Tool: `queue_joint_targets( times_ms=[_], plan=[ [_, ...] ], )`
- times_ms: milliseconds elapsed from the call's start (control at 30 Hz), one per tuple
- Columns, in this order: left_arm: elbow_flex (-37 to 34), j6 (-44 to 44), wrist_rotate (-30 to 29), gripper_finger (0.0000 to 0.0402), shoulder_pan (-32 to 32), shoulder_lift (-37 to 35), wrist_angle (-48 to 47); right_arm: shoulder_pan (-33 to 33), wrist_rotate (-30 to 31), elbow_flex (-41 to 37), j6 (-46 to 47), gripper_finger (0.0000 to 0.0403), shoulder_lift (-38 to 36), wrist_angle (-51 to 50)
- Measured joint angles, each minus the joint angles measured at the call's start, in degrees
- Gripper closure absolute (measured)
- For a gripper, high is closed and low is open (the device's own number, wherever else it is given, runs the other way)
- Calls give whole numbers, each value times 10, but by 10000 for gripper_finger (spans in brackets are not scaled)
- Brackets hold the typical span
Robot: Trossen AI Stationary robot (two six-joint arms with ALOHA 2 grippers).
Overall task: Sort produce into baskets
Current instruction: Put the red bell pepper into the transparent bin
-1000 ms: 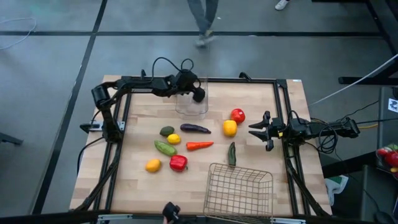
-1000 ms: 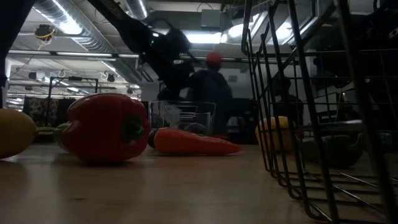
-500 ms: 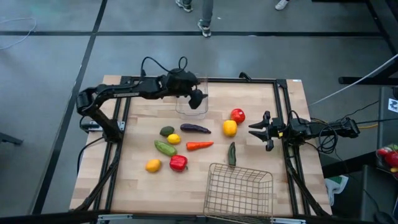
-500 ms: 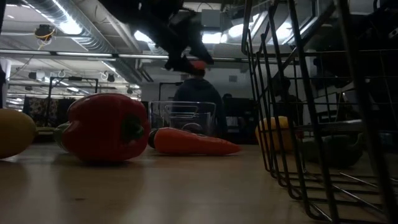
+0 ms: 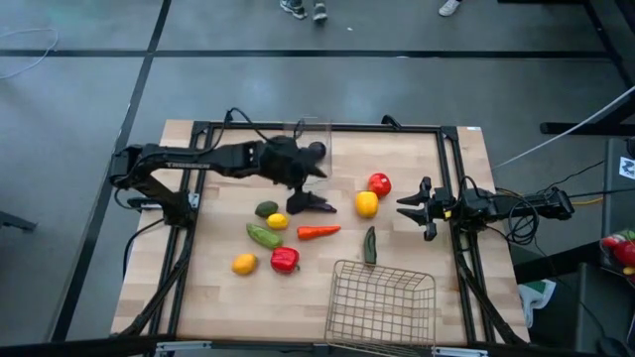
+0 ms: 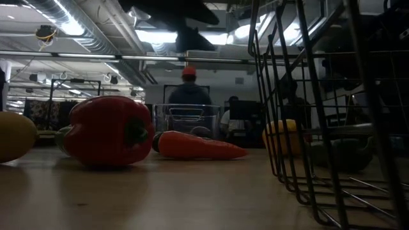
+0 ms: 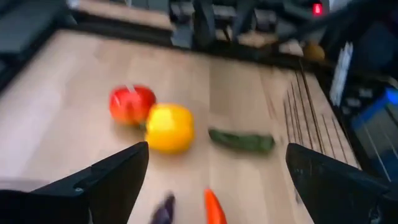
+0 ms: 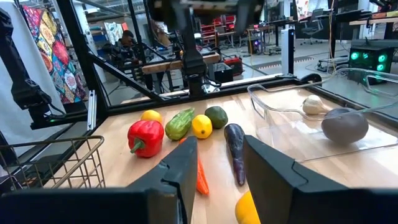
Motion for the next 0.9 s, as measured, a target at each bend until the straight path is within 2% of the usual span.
queue_joint_targets(
  times_ms=[167,300,667,900],
  plan=[
    [0,-4,0,25,-48,0,-98,0,0,0,0,276,0,0],
    [0,-43,0,25,-82,0,-139,0,0,0,0,276,0,0],
    [0,-34,-2,25,-156,4,-237,0,0,0,0,276,0,0],
    [0,7,-87,25,-205,22,-264,0,0,0,0,276,0,0]
  ],
)
